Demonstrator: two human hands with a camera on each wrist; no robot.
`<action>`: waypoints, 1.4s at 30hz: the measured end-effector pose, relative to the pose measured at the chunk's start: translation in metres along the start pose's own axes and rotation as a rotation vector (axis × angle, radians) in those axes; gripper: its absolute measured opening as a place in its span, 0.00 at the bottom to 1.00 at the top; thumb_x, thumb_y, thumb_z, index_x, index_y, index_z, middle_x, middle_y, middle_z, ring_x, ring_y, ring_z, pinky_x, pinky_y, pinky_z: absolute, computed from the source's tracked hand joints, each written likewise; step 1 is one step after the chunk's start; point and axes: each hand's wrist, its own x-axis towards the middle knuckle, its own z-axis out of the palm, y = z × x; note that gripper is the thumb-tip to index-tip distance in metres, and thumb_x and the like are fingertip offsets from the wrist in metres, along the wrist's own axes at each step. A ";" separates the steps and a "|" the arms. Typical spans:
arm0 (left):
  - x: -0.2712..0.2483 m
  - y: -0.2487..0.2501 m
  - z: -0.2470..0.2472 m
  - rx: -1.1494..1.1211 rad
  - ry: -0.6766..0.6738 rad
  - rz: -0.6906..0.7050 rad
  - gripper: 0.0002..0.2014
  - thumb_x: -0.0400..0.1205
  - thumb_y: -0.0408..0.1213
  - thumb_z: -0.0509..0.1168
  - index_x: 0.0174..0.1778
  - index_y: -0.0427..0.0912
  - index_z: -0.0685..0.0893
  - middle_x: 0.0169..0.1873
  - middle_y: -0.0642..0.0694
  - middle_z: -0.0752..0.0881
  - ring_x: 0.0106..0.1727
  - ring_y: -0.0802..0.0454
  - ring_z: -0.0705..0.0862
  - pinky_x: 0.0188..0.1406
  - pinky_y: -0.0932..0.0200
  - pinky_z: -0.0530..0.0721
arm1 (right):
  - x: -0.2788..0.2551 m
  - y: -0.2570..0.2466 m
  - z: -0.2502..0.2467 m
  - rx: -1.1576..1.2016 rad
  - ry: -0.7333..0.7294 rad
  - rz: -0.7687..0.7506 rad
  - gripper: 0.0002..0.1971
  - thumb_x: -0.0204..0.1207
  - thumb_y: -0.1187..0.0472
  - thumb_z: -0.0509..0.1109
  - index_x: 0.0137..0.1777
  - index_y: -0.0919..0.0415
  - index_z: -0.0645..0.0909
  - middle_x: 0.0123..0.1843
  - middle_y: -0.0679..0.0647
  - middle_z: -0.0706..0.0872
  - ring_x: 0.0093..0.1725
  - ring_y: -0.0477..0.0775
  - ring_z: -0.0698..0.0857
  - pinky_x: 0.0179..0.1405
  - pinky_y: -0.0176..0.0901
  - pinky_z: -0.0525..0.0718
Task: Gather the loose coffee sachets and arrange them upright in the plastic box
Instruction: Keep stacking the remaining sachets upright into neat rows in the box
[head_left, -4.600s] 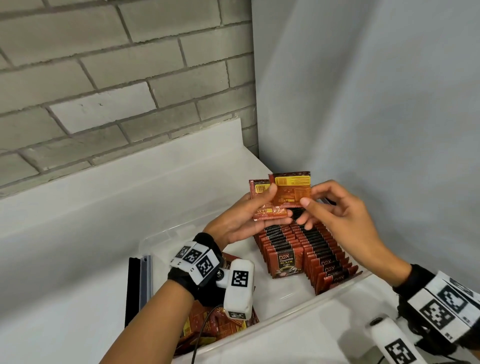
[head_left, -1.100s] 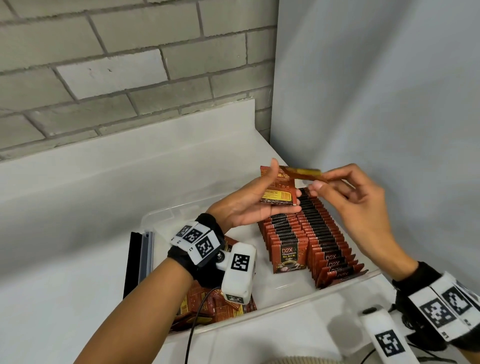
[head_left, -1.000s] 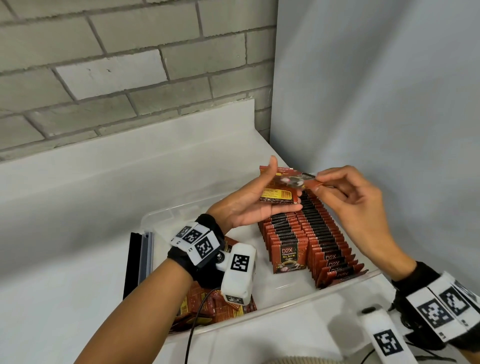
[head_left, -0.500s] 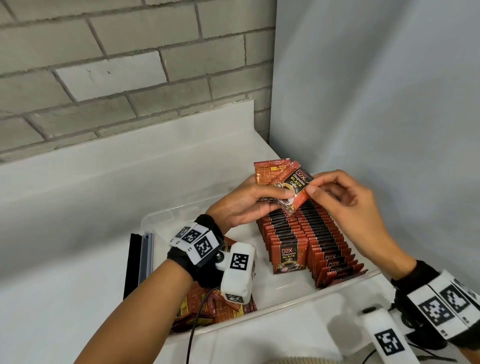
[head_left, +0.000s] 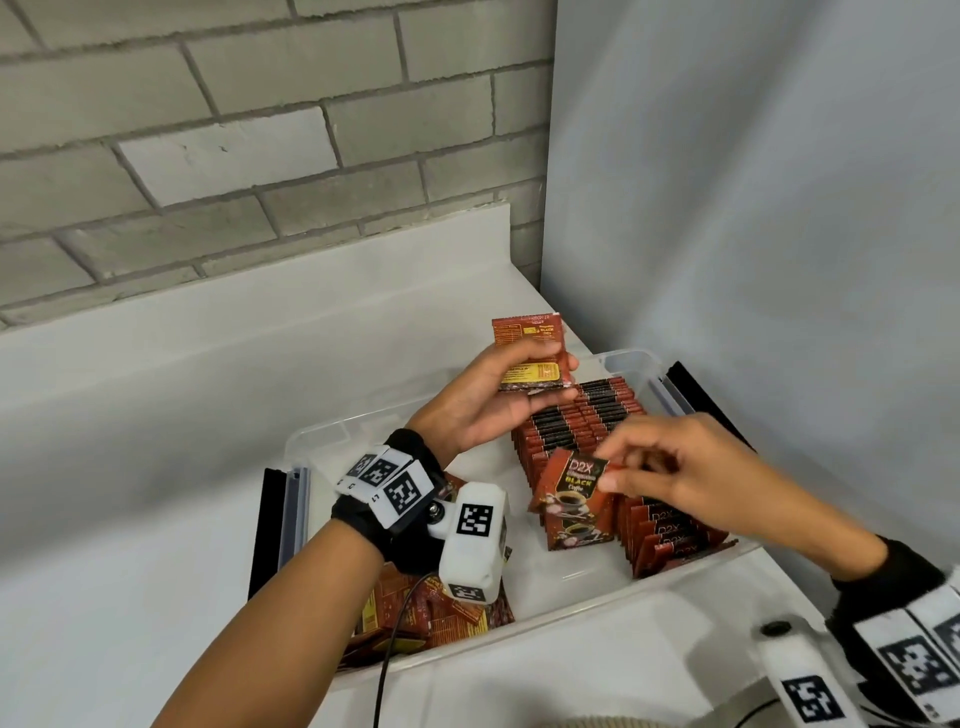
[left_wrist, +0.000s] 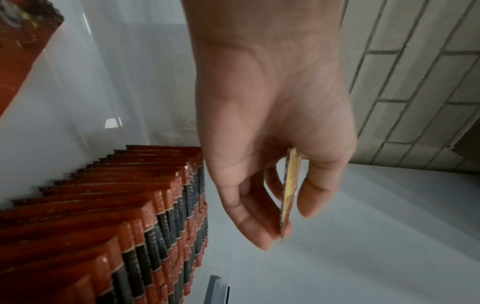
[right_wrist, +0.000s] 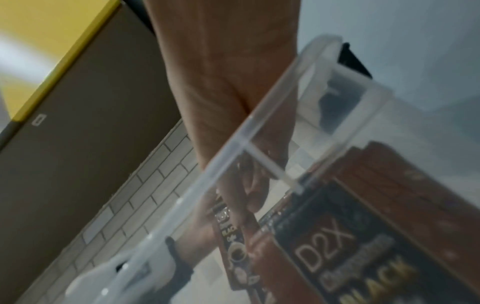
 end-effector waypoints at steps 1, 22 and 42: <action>0.000 0.000 0.000 0.001 0.002 0.008 0.03 0.80 0.27 0.64 0.43 0.36 0.83 0.37 0.41 0.87 0.38 0.52 0.87 0.46 0.54 0.88 | -0.001 0.001 0.002 -0.110 -0.003 -0.046 0.06 0.70 0.57 0.78 0.44 0.46 0.86 0.42 0.34 0.84 0.38 0.42 0.82 0.36 0.24 0.74; -0.002 0.001 0.006 0.152 -0.021 0.037 0.08 0.81 0.21 0.61 0.46 0.36 0.82 0.38 0.44 0.89 0.44 0.52 0.88 0.48 0.58 0.87 | 0.000 0.004 0.011 -0.320 -0.211 -0.022 0.12 0.74 0.58 0.75 0.45 0.42 0.75 0.43 0.33 0.74 0.51 0.28 0.72 0.47 0.19 0.67; -0.005 -0.012 0.010 0.292 -0.222 -0.054 0.12 0.74 0.34 0.75 0.53 0.41 0.85 0.51 0.43 0.87 0.58 0.47 0.84 0.63 0.53 0.80 | 0.018 -0.004 0.009 0.444 0.338 0.097 0.13 0.69 0.55 0.74 0.52 0.57 0.84 0.41 0.54 0.87 0.38 0.45 0.84 0.36 0.30 0.81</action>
